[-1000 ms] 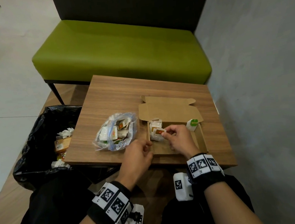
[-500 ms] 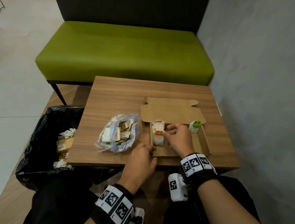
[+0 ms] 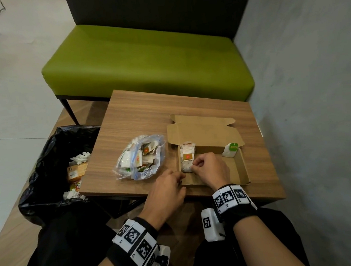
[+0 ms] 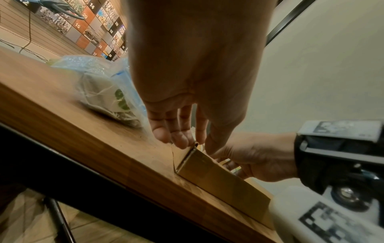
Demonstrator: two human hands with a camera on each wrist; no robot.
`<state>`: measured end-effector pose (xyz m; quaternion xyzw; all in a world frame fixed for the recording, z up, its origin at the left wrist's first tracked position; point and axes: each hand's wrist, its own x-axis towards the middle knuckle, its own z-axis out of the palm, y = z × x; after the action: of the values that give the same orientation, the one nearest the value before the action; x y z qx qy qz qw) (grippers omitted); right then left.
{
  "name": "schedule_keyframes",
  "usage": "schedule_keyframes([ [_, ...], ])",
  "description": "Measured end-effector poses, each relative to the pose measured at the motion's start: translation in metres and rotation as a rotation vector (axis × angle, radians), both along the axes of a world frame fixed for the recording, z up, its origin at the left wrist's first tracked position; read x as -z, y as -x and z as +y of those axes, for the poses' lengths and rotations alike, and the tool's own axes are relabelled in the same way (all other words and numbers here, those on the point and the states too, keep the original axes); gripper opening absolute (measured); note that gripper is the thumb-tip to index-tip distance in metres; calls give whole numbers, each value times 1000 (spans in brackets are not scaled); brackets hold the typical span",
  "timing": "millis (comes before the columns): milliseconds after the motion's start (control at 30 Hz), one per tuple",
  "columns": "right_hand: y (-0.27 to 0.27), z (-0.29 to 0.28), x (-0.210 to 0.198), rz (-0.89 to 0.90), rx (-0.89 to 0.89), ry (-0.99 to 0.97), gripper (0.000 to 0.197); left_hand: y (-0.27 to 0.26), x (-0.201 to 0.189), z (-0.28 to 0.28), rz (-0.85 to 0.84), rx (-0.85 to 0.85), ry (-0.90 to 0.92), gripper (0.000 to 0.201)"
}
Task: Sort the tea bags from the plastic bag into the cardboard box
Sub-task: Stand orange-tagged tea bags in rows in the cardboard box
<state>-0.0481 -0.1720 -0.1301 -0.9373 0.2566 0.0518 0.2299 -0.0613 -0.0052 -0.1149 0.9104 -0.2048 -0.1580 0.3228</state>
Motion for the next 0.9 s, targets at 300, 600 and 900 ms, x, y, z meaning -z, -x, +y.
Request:
schedule_keyframes([
  [300, 7, -3, -9, -24, 23, -30, 8, -3, -27, 10, -180, -41, 55, 26],
  [600, 7, 26, -30, -220, -9, -26, 6, -50, -46, 64, -269, -277, -318, 31],
  [900, -17, 75, -45, -331, -403, 84, 25, -47, -34, 72, -249, -234, -259, 34],
])
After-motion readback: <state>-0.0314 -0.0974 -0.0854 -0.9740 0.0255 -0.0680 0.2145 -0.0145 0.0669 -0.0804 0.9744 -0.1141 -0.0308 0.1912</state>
